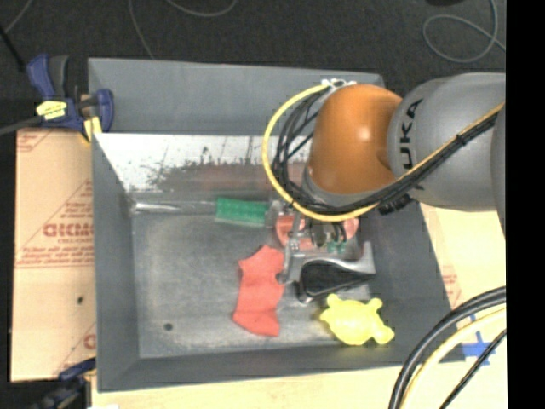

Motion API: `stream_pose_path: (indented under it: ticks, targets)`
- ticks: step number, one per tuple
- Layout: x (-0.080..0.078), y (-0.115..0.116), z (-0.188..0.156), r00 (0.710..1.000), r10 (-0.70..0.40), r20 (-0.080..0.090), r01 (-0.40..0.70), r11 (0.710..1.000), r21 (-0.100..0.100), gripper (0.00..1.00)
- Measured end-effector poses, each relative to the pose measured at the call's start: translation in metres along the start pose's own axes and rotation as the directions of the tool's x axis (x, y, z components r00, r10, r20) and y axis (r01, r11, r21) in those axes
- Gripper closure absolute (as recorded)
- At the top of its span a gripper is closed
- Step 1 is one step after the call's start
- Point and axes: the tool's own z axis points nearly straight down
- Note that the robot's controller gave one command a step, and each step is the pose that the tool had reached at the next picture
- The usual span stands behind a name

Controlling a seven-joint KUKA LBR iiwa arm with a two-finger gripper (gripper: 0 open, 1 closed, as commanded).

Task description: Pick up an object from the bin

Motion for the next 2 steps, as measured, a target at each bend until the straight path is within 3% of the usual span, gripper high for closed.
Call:
stream_pose_path:
  ticks: [1, 2]
  targets:
    - [-0.021, -0.004, 0.027, 0.987, -0.161, 0.008, 0.161, 0.987, 0.003, 0.0]
    - [0.013, -0.035, 0.093, 0.929, -0.371, 0.002, 0.371, 0.929, -0.002, 1.0]
